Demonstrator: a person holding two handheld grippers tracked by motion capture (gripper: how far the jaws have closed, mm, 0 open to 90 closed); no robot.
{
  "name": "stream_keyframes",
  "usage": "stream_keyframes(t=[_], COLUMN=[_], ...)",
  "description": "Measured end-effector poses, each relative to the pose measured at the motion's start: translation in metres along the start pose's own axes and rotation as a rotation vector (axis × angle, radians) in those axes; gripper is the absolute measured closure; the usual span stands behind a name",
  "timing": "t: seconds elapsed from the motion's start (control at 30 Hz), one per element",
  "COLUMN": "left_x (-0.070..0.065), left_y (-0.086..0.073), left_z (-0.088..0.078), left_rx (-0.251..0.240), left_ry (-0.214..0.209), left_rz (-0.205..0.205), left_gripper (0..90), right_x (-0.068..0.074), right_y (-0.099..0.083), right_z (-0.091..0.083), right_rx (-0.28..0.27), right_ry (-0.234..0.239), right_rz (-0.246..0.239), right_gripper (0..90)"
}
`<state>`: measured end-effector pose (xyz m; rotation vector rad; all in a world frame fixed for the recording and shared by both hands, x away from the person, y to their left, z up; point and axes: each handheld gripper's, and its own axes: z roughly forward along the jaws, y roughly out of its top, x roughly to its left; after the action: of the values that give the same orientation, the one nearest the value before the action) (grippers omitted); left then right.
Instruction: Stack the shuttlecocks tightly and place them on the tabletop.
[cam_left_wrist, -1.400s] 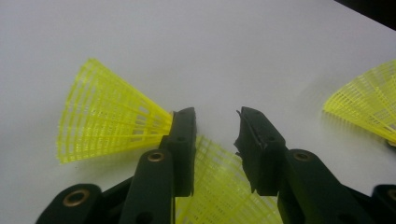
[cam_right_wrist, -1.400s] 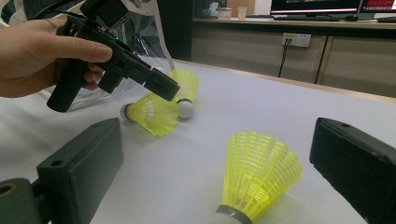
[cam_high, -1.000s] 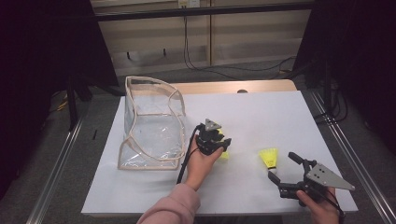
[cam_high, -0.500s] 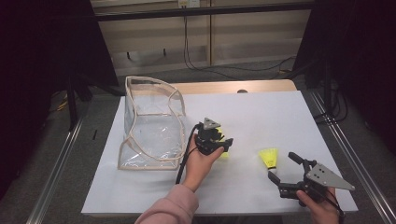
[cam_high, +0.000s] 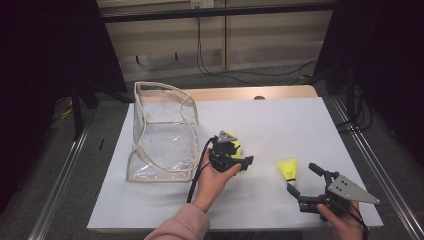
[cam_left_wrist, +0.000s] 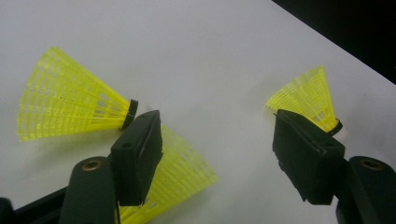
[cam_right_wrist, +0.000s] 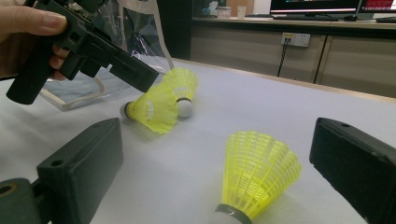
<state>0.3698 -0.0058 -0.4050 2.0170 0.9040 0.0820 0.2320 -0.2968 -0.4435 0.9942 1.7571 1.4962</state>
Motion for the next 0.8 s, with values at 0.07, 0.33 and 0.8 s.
stream_keyframes(t=[0.07,0.33,0.8], left_x=[-0.001,-0.006,-0.010], left_y=[-0.001,-0.008,-0.020], left_z=[-0.002,-0.005,-0.011], left_rx=[0.001,0.019,0.039], left_ry=[-0.011,-0.047,-0.098], left_rz=[0.020,0.018,0.038], left_gripper=[30.1,22.8,14.4], right_x=[0.000,0.000,0.000], right_y=[0.000,0.000,0.000], right_z=[0.000,0.000,0.001], right_rx=[0.001,0.001,0.002], right_ry=[-0.001,-0.002,-0.001], right_rz=[0.000,0.001,-0.007], right_gripper=[2.7,2.7,2.7])
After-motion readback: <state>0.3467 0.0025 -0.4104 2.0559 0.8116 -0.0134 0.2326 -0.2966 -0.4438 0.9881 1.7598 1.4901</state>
